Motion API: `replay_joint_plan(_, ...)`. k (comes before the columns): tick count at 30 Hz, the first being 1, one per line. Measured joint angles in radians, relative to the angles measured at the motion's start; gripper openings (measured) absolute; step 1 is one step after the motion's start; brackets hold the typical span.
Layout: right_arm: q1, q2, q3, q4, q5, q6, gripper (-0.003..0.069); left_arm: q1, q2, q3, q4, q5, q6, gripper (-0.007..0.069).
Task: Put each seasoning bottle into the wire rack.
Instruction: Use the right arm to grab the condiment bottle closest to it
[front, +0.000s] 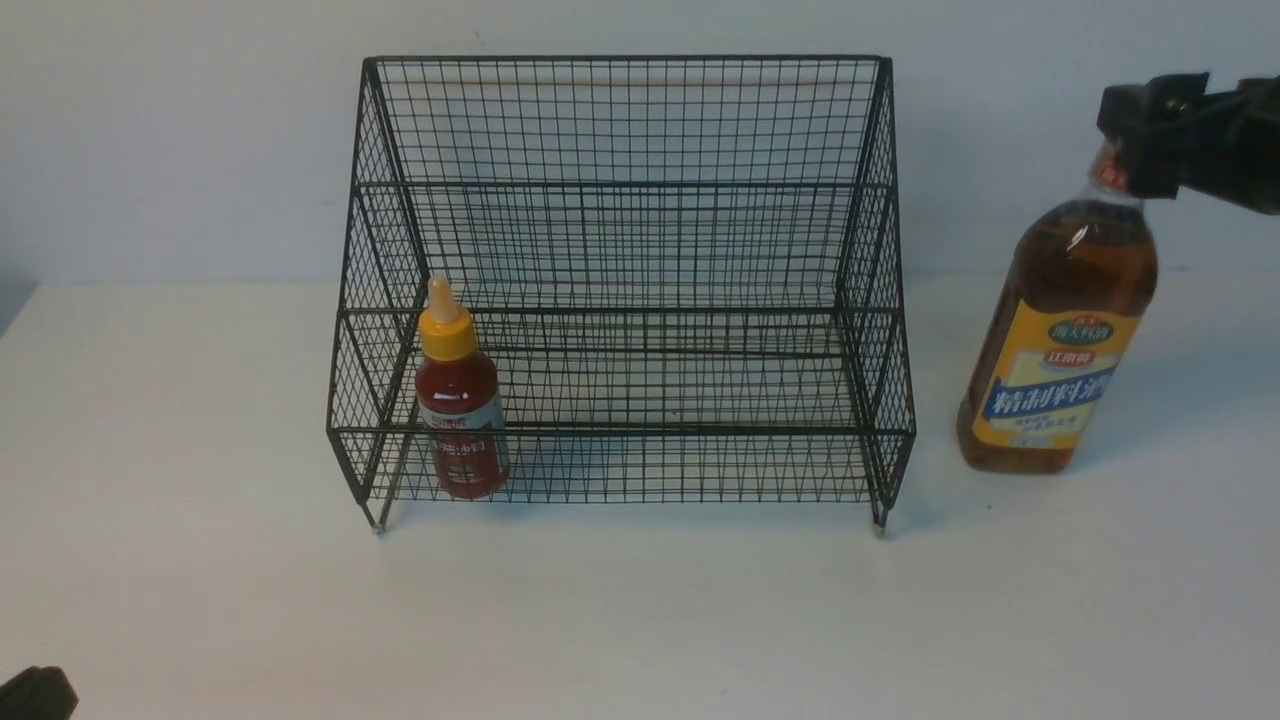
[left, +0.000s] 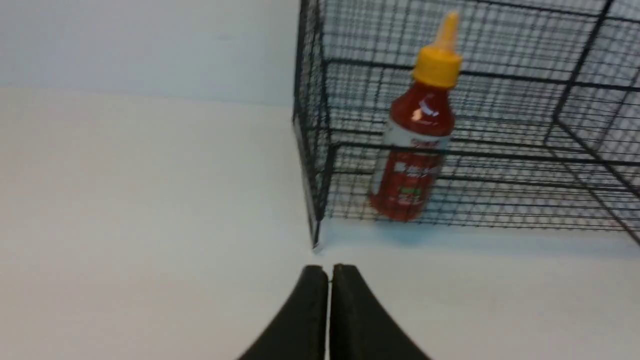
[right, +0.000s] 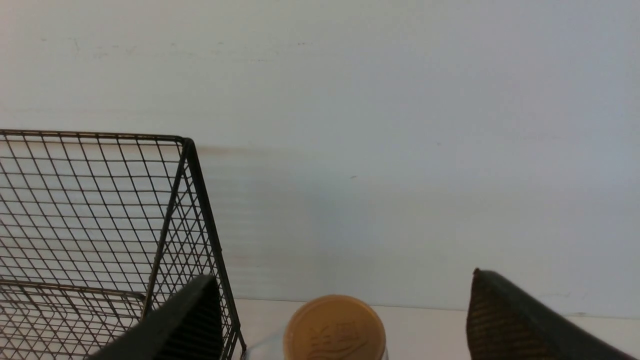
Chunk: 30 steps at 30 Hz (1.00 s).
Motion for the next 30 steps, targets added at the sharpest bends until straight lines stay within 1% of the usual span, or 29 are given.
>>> replay_joint_plan(1,0.000,0.000,0.000,0.000,0.000,0.000,0.0599,0.042,0.000,0.017,-0.016,-0.006,0.000,-0.0005)
replay_joint_plan(2,0.000,0.000,0.000,0.000,0.000,0.000,0.0599,0.047,0.000,0.023,-0.018,-0.008,0.000,-0.0005)
replay_joint_plan(4,0.000,0.000,0.000,0.001,0.000,0.000,0.0596,0.096,0.000,0.072,-0.020,-0.029,0.000,-0.0005)
replay_joint_plan(6,0.000,0.000,0.000,0.001,0.000,0.000,0.0594,0.103,0.000,0.110,-0.012,-0.044,0.000,-0.0005)
replay_joint_plan(9,0.000,0.000,0.000,0.002,-0.006,0.000,0.0593,0.106,0.001,0.133,-0.007,-0.068,0.000,-0.0005)
replay_joint_plan(26,0.000,0.000,0.000,0.003,-0.007,0.000,0.0591,0.106,0.001,0.134,-0.007,-0.068,0.000,-0.0005)
replay_joint_plan(30,0.000,0.000,0.000,0.019,-0.008,0.000,0.0591,0.106,0.001,0.134,-0.007,-0.068,0.000,-0.0005)
